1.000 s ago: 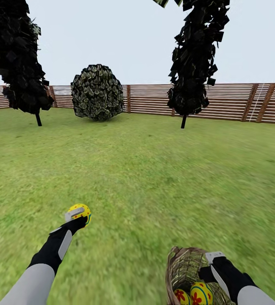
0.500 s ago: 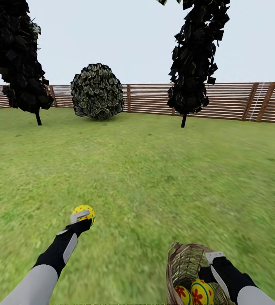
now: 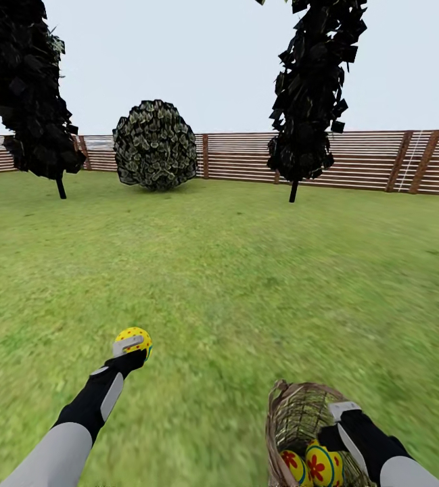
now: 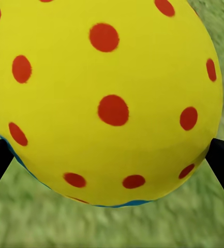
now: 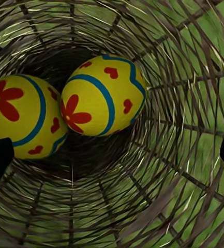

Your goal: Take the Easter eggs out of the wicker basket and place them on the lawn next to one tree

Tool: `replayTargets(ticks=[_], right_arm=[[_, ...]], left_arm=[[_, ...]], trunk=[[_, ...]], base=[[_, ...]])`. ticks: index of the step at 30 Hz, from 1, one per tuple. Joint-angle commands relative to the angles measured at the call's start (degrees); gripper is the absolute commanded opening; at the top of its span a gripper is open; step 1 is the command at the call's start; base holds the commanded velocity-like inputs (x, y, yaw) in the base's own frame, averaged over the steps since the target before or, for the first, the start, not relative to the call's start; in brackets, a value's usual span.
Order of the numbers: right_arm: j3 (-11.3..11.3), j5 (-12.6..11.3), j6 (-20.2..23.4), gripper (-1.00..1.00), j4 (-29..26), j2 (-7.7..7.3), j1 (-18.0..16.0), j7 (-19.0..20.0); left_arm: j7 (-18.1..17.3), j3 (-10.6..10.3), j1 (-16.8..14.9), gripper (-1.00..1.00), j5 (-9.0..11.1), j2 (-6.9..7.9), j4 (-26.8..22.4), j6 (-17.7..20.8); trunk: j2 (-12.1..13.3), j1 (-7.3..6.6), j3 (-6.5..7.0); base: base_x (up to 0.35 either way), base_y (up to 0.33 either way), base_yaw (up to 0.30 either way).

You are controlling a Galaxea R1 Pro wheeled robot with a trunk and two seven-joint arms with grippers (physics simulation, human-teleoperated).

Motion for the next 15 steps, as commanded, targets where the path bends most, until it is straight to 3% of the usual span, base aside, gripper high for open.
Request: replayTargets(ticks=[1, 4, 15], right_arm=[[0.06, 0.09, 0.55, 1.0, -0.13, -0.27, -0.02, 0.1], [-0.26, -0.36, 0.94, 1.0, -0.45, -0.86, -0.03, 0.02], [0.05, -0.06, 0.82, 1.0, -0.48, -0.24, -0.03, -0.13]], left_arm=[[0.13, 0.06, -0.02, -1.0, 0.46, -0.05, -0.12, 0.35], [0.18, 0.06, -0.02, -1.0, 0.46, -0.3, -0.12, 0.35], [0.19, 0.06, -0.02, -1.0, 0.46, -0.45, -0.12, 0.35]], trunk=[[-0.44, 0.22, -0.24], [-1.64, 0.88, -0.78], [-6.06, 3.29, -2.75]], base=[[0.0, 0.0, 0.0], [0.0, 0.0, 0.0], [0.0, 0.0, 0.0]])
